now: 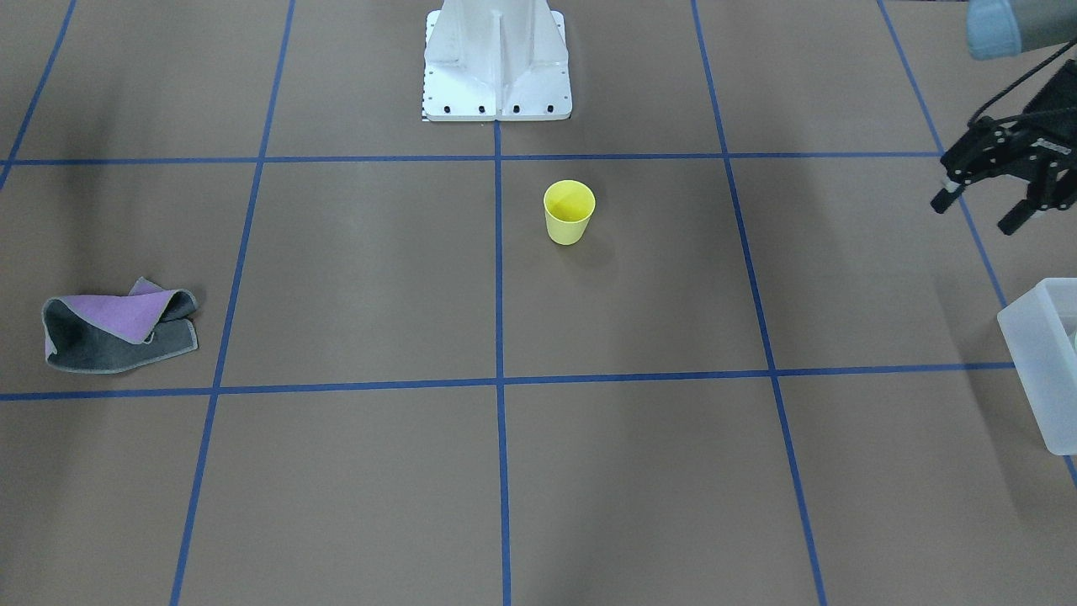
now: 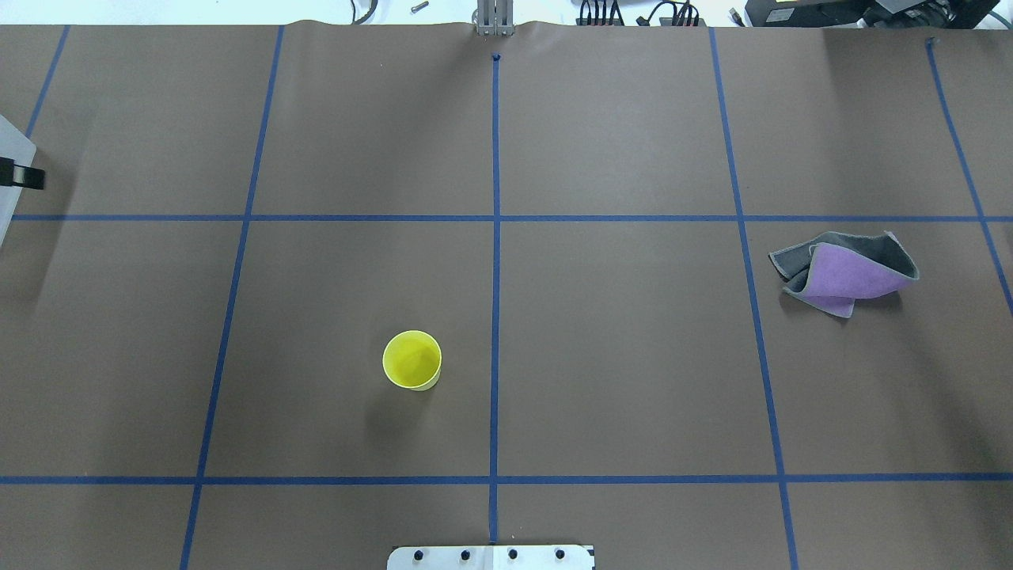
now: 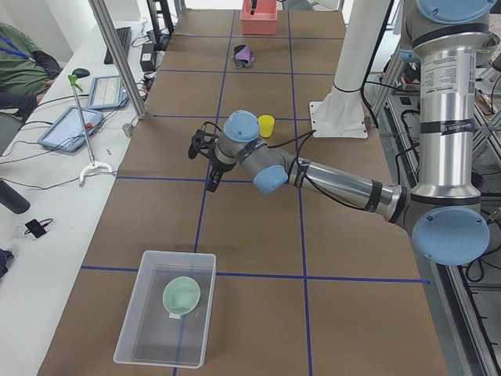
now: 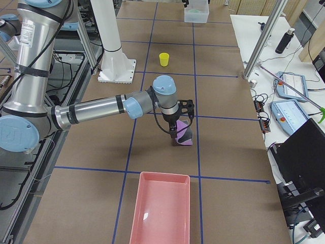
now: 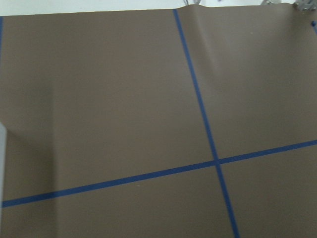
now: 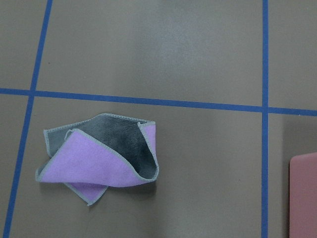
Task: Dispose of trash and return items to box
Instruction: 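Move the left gripper over the table toward the yellow cup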
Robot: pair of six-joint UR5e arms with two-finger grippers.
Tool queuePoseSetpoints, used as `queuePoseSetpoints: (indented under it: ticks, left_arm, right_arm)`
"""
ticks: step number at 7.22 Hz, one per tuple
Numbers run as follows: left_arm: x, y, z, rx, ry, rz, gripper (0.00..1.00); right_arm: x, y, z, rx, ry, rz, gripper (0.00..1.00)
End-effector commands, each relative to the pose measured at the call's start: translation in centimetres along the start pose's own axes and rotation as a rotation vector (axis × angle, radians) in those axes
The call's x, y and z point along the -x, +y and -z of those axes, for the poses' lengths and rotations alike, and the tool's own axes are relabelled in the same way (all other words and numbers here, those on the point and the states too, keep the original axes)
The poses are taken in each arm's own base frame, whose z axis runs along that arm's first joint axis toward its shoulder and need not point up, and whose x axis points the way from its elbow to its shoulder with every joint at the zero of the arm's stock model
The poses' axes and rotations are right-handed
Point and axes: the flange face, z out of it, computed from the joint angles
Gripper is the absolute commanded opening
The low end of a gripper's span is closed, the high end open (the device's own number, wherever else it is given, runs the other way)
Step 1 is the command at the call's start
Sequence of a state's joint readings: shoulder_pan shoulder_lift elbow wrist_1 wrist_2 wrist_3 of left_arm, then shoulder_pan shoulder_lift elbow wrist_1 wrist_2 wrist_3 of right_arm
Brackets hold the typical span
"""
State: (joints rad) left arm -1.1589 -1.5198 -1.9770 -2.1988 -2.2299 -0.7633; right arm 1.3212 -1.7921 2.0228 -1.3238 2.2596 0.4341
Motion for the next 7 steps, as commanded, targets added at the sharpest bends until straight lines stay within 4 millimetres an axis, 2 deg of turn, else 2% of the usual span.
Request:
queuePoseSetpoints:
  ticks: [1,2,3,4,5,6,7]
  left_arm:
    - [-9.5,4.4,-6.2,0.000,-0.006,0.035,0.99]
    - [-12.2,7.0,-9.0,0.012,-0.035,0.042,0.99]
    - [-16.8,8.6,-11.3,0.008,-0.044,0.043,0.99]
    - [-22.7,9.8,-13.0,0.036,-0.065,0.085,0.99]
    - [-29.5,10.5,-14.3,0.059,-0.111,0.101,0.99]
    - [-34.7,12.3,-15.1,0.092,-0.138,0.122,0.99]
    - [-36.3,14.1,-16.3,0.101,-0.150,0.115,0.99]
  right_arm:
    - [0.0,0.1,-0.1,0.003,0.000,0.000,1.00]
    - [0.0,0.1,-0.1,0.002,0.002,0.000,1.00]
    - [0.0,0.1,-0.1,0.002,0.002,0.000,1.00]
    - [-0.1,0.0,-0.1,0.001,0.002,-0.001,1.00]
    - [-0.2,0.2,-0.2,0.004,0.005,-0.002,1.00]
    - [-0.3,0.2,-0.2,0.005,0.005,-0.003,1.00]
    - [-0.3,0.2,-0.3,0.006,0.006,-0.004,1.00]
